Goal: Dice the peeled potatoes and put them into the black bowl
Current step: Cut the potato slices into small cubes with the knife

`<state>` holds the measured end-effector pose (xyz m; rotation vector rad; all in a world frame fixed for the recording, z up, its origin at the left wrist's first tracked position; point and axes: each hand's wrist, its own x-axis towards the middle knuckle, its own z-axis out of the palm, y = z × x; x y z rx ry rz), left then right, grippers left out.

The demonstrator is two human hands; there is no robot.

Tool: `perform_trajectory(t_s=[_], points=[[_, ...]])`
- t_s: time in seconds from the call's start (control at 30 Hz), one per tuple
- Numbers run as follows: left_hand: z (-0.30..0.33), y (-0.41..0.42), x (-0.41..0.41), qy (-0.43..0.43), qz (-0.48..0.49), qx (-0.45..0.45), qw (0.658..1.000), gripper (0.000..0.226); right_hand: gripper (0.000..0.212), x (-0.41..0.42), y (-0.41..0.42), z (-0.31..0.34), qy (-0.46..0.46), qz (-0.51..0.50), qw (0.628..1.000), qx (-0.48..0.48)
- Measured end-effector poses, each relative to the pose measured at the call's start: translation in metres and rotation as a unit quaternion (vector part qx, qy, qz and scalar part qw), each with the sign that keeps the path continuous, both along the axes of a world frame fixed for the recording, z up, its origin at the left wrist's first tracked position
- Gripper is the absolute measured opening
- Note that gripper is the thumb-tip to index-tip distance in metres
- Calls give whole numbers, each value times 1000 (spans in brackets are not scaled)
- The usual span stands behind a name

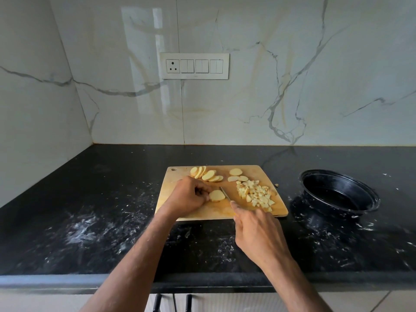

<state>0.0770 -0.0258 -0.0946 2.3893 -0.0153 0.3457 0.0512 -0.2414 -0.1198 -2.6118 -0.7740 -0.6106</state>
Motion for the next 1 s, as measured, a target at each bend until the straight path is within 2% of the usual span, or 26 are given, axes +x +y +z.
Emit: perform_trajectory(t_s=[0.2,0.37,0.43,0.53,0.63,0.77,1.0], points=[[-3,-14,-3,-31,10,-9,999,10,44,1,0,0,9,-16,1000,21],[-4,-24,-6,-50,43,25,998,18,42,3,7,8,32,7,998,58],[-4,-25,-5,-51,58,41,996,14,42,4,9,8,36,12,998,56],[-7,-28,-4,-53,67,56,995,24,43,5,14,8,35,13,998,45],[-8,-28,-4,-67,67,64,993,13,43,6,15,8,31,4,999,27],[-11,-28,-3,-91,71,89,989,24,44,5,16,7,23,-11,1000,3],[-11,-33,2,-69,101,93,988,32,44,4,18,9,19,-20,1000,-12]])
